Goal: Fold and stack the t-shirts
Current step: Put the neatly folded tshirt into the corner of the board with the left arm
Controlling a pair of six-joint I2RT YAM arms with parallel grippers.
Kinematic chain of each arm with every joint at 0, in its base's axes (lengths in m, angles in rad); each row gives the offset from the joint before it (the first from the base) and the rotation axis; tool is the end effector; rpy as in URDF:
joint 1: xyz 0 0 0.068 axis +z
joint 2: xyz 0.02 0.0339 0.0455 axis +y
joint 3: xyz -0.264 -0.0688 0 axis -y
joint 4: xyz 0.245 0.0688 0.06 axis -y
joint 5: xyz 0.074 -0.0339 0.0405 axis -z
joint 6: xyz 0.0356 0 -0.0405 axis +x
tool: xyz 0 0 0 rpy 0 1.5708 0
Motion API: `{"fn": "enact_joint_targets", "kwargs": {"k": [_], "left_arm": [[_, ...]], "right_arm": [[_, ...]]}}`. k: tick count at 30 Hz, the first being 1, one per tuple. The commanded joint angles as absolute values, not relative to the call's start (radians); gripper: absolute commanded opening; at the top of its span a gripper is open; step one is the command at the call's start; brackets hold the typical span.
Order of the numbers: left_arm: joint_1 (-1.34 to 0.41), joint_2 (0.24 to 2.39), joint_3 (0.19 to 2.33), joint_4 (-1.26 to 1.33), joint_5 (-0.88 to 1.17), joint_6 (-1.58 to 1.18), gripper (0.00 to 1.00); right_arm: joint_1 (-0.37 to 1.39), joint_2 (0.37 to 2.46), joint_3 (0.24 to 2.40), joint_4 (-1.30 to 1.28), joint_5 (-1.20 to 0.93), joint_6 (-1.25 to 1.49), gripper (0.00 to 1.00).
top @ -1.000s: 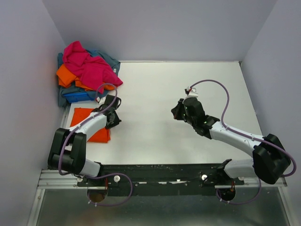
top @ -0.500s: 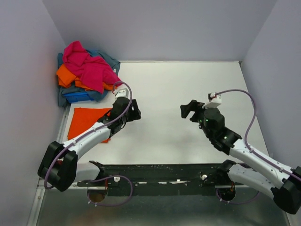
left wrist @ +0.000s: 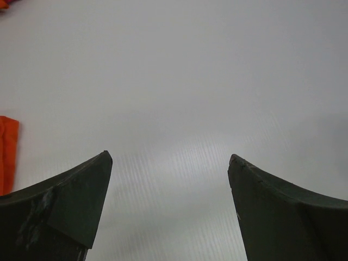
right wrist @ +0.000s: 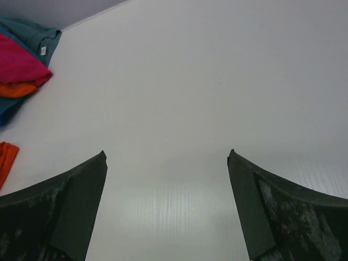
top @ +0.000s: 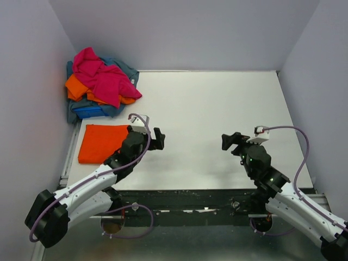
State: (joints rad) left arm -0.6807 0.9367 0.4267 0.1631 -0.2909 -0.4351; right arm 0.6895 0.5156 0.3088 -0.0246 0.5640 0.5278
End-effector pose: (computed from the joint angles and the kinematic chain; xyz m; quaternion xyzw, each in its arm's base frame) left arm 0.1684 -0.1232 0.2222 0.0166 0.8140 -0.2003 0.5450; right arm 0.1230 0.0768 0.2282 0.1114 0.7645 0.1619 0.6139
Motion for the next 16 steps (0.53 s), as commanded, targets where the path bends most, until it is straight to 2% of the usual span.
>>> {"fn": "enact_joint_targets", "kwargs": {"k": [1, 13, 16], "left_arm": [[-0.681, 0.855, 0.414, 0.225, -0.334, -0.410, 0.99], [-0.681, 0.769, 0.362, 0.278, -0.278, -0.403, 0.99], [-0.683, 0.779, 0.367, 0.273, -0.287, -0.405, 0.99]], "right_arm": [[0.687, 0.517, 0.307, -0.034, 0.643, 0.522, 1.00], [0.687, 0.534, 0.313, -0.038, 0.629, 0.531, 0.97], [0.687, 0.532, 0.311, -0.038, 0.627, 0.537, 0.99]]}}
